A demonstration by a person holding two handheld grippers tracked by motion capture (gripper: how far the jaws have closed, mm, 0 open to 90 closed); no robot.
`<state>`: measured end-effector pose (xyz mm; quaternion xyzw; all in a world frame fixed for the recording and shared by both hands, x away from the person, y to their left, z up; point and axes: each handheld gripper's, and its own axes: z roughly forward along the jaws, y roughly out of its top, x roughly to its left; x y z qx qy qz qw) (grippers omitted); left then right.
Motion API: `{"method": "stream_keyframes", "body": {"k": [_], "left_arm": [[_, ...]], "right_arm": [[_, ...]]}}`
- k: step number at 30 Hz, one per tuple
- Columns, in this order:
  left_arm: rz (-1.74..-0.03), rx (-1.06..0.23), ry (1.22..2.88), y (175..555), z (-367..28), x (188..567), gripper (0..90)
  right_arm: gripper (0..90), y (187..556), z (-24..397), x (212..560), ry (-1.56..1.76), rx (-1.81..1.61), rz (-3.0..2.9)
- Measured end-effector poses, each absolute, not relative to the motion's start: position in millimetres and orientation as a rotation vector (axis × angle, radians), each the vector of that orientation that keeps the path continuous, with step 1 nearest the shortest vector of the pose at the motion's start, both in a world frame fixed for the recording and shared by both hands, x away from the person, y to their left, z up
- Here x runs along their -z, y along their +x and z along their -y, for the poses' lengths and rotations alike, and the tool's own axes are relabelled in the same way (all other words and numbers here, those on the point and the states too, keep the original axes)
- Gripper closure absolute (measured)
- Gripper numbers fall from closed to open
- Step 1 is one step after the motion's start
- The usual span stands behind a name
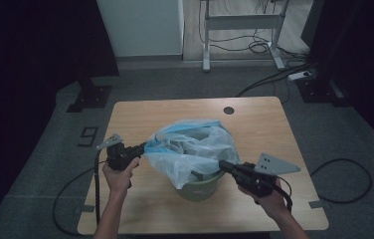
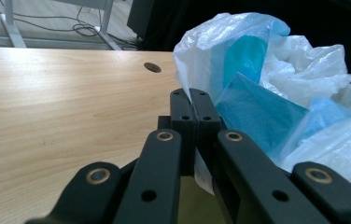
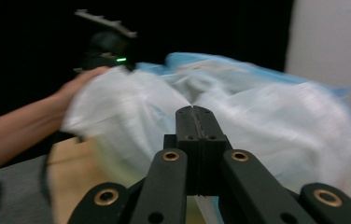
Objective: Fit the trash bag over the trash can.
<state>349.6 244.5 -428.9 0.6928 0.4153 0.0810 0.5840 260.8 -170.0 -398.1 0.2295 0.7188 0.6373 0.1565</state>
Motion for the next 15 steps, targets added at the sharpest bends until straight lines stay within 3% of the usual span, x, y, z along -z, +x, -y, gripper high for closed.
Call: {"method": "stream_keyframes", "body": {"k": [7, 15], "left_arm": [[-0.966, -0.181, 1.622, 344, -246, 431, 89.4], [-0.961, -0.154, 1.655, 345, -242, 435, 88.9]], "right_arm": [[89.1, 228, 162, 427, 0.563, -1.865, -2.18], [89.1, 229, 155, 454, 0.579, -1.853, -2.26]]}}
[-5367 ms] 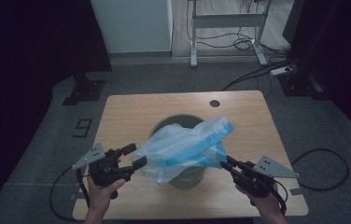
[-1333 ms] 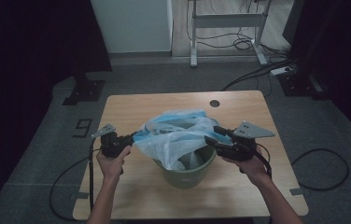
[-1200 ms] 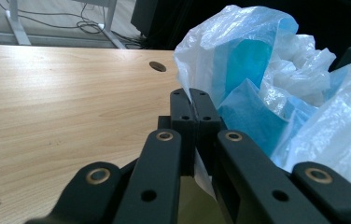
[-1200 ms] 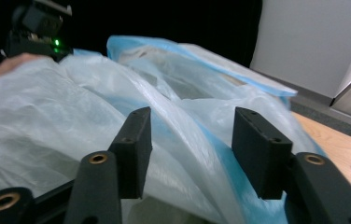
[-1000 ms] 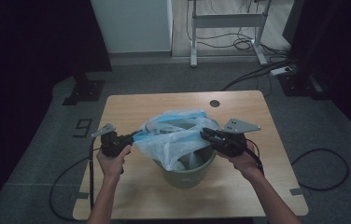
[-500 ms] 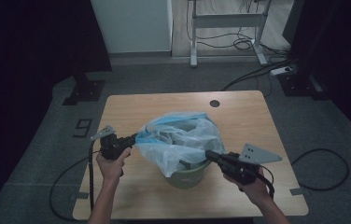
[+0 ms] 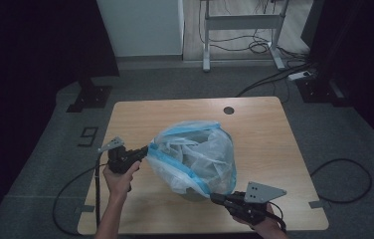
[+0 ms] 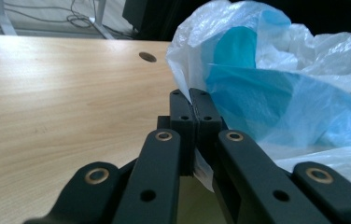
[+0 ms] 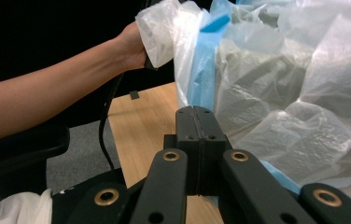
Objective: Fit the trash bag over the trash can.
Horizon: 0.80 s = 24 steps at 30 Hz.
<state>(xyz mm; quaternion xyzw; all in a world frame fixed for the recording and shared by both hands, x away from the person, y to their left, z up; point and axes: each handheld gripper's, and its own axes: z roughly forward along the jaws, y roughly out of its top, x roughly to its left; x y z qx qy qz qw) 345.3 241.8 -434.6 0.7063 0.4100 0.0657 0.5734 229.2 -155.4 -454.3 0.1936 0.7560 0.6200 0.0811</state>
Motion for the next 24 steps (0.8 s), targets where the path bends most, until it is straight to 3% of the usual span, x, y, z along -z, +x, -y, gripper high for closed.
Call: {"method": "stream_keyframes", "body": {"k": [24], "left_arm": [[-0.996, -0.101, 1.715, 349, -239, 442, 89.1]], "right_arm": [[89.0, 252, 137, 485, 0.626, -1.522, -2.414]]}}
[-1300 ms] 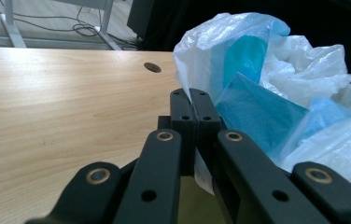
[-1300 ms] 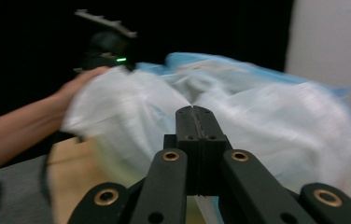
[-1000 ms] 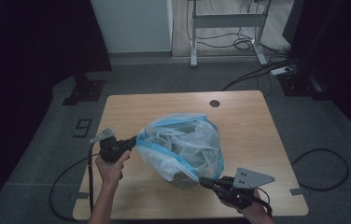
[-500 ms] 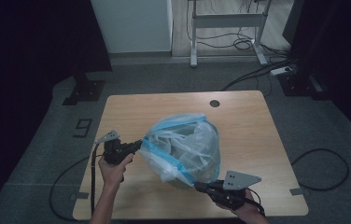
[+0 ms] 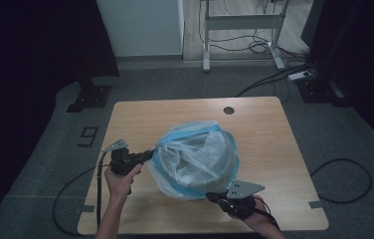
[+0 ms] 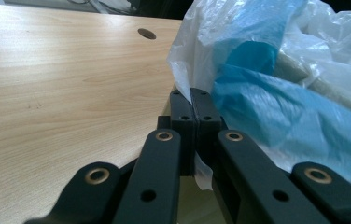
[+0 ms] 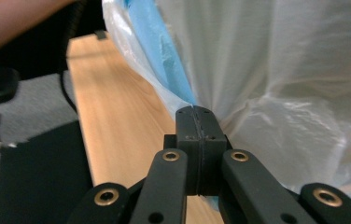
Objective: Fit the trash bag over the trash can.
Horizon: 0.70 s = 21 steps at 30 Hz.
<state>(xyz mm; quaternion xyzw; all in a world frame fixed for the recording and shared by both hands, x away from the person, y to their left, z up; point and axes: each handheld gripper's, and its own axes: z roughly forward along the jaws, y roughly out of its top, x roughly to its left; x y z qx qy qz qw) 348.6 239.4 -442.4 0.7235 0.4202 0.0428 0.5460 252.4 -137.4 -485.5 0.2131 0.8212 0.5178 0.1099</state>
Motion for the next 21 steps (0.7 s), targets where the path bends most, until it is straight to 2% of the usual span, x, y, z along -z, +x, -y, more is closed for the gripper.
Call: {"method": "stream_keyframes", "body": {"k": [4, 6, 7, 8, 9, 10, 13, 17, 18, 21], "left_arm": [[-0.995, -0.093, 1.726, 350, -235, 442, 87.2], [-0.995, -0.1, 1.728, 350, -235, 441, 79.4], [-1.0, -0.118, 1.721, 349, -235, 440, 79.4], [-1.001, -0.143, 1.713, 347, -237, 438, 64.2], [-1.003, -0.163, 1.702, 346, -238, 436, 64.2], [-0.997, -0.196, 1.681, 342, -242, 430, 51.6], [-0.981, -0.227, 1.662, 338, -246, 423, 42.4], [-0.925, -0.239, 1.656, 333, -247, 412, 35.8], [-0.9, -0.245, 1.66, 332, -246, 407, 30.6], [-0.875, -0.248, 1.667, 332, -245, 403, 28.0]], "right_arm": [[88.8, 264, 149, 497, 0.714, -1.505, -2.412], [87.7, 266, 153, 501, 0.753, -1.528, -2.4], [87.7, 266, 153, 501, 0.753, -1.528, -2.4], [82.7, 266, 157, 502, 0.776, -1.563, -2.383], [82.7, 266, 157, 502, 0.776, -1.563, -2.383], [81.3, 264, 160, 501, 0.77, -1.576, -2.367], [78.5, 262, 161, 498, 0.762, -1.587, -2.357], [76.2, 261, 163, 494, 0.765, -1.591, -2.349], [75.9, 262, 164, 493, 0.774, -1.597, -2.346], [75.6, 263, 165, 493, 0.785, -1.602, -2.339]]}}
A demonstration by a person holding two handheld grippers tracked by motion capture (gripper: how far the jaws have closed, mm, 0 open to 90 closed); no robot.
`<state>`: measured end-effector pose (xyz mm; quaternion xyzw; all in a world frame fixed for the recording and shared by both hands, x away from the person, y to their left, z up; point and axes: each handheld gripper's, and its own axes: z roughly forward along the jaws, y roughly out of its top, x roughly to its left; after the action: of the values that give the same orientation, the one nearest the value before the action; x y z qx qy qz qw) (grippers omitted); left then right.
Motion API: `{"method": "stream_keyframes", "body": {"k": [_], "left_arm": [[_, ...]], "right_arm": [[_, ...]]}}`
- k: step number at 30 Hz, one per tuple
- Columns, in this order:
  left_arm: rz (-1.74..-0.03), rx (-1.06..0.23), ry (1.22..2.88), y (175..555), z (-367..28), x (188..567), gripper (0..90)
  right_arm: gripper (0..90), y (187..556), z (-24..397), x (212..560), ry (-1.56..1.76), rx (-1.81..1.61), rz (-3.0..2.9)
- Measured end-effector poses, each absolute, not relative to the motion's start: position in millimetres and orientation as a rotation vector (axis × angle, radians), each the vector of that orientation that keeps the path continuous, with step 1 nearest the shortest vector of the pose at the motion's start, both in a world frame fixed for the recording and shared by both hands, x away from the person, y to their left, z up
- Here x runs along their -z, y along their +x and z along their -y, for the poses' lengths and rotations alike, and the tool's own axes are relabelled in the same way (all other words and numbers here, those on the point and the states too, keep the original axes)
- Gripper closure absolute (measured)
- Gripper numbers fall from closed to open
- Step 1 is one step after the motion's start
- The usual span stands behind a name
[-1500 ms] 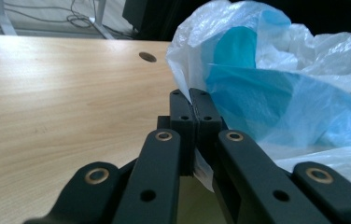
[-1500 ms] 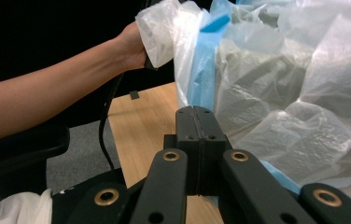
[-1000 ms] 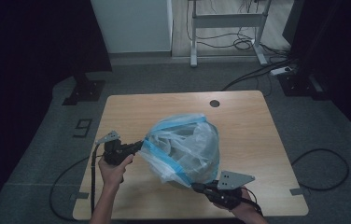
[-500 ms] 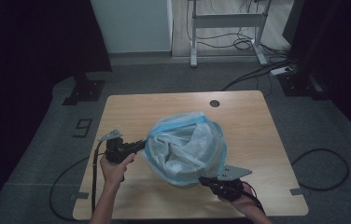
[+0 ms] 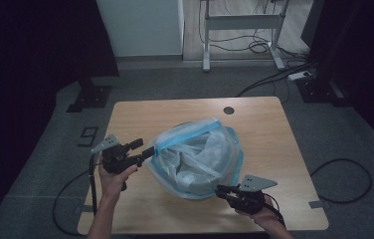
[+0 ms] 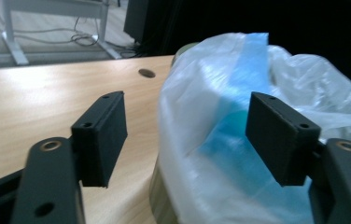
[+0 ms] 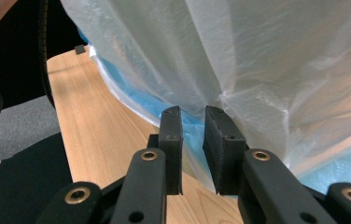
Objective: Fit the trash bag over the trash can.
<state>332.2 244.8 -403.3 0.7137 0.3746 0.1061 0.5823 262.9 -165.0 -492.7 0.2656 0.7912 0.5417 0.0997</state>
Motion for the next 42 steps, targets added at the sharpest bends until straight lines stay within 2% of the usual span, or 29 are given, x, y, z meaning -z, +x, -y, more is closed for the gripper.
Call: {"method": "stream_keyframes", "body": {"k": [9, 15, 17, 18, 19, 20, 21, 22, 27, 28, 31, 35, 42], "left_arm": [[-0.77, -0.235, 1.738, 340, -222, 392, 26.4], [-0.732, -0.248, 1.804, 340, -209, 388, 18.5], [-0.747, -0.266, 1.829, 342, -206, 389, 19.1], [-0.755, -0.283, 1.84, 342, -204, 389, 24.1], [-0.766, -0.298, 1.848, 343, -203, 389, 24.1], [-0.776, -0.312, 1.853, 343, -202, 390, 29.7], [-0.782, -0.323, 1.852, 343, -201, 390, 41.4], [-0.785, -0.329, 1.842, 343, -201, 390, 41.4], [-0.82, -0.291, 1.771, 347, -209, 388, 66.2], [-0.826, -0.277, 1.759, 349, -211, 388, 66.2], [-0.843, -0.238, 1.736, 353, -216, 389, 75.6], [-0.863, -0.215, 1.709, 361, -221, 391, 83.4], [-0.89, -0.224, 1.67, 372, -225, 394, 86.9]], "right_arm": [[70.0, 258, 172, 487, 0.798, -1.623, -2.293], [67.1, 252, 184, 478, 0.818, -1.651, -2.244], [67.1, 252, 186, 477, 0.822, -1.655, -2.234], [66.9, 251, 187, 476, 0.828, -1.659, -2.224], [66.9, 251, 190, 476, 0.834, -1.665, -2.214], [66.6, 252, 192, 475, 0.838, -1.667, -2.202], [65.0, 253, 197, 473, 0.855, -1.67, -2.174], [65.0, 253, 197, 473, 0.855, -1.67, -2.174], [56.8, 267, 216, 469, 0.937, -1.651, -2.067], [56.8, 267, 216, 469, 0.937, -1.651, -2.067], [55.0, 277, 224, 467, 0.971, -1.642, -2.034], [53.2, 289, 225, 464, 0.98, -1.633, -2.0], [52.6, 317, 225, 444, 0.982, -1.647, -1.911]]}}
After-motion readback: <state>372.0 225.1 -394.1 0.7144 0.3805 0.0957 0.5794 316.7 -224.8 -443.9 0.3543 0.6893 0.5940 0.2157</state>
